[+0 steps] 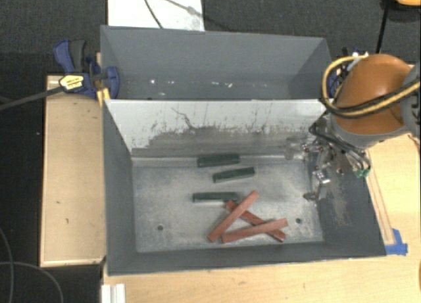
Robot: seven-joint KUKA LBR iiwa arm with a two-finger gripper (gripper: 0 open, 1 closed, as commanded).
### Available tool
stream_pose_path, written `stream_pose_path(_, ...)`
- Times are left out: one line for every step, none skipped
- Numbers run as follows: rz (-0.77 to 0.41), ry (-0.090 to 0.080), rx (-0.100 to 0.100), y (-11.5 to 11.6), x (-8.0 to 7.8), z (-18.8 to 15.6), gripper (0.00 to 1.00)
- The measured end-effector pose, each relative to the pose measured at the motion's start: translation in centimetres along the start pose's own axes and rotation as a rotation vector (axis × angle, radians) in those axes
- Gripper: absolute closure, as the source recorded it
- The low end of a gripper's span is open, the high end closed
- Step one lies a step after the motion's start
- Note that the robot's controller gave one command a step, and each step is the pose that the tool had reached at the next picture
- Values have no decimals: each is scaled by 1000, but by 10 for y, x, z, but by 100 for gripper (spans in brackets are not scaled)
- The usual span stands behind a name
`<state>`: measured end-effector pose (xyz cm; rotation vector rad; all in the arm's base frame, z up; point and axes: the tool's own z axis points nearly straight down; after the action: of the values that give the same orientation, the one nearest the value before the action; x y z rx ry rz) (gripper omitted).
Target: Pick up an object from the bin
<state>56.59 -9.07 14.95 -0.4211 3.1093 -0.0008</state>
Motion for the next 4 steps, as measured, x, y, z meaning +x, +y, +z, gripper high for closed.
stream_pose_path(99, -6, 2, -4, -3, 16, 0)
stream_pose_path(300, 4, -2, 9, 10, 53, 0)
stream_pose_path(111, -1, 0, 18, 0, 52, 0)
stream_pose_path(398, 3, -1, 55, 35, 57, 100)
